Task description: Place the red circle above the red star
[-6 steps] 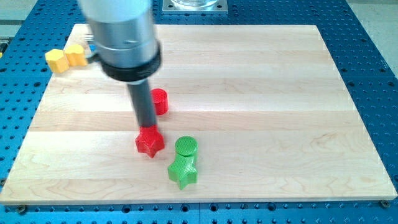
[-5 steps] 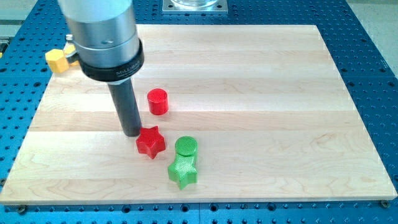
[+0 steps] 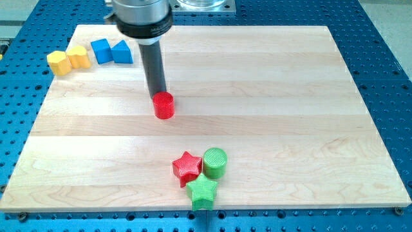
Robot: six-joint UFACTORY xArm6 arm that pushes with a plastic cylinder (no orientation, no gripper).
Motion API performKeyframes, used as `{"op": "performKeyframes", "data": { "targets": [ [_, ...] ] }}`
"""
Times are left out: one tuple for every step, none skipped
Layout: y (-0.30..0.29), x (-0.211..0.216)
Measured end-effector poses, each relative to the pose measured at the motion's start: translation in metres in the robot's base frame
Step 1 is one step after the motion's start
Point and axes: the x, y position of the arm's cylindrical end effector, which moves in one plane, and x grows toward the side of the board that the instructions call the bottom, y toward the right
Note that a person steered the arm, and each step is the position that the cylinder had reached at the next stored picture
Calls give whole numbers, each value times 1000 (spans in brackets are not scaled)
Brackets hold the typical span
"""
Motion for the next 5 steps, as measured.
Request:
{"op": "performKeyframes", "data": {
  "targets": [
    [37,50],
    [84,99],
    [107,65],
    [43,13],
    [-12,27]
  ]
}}
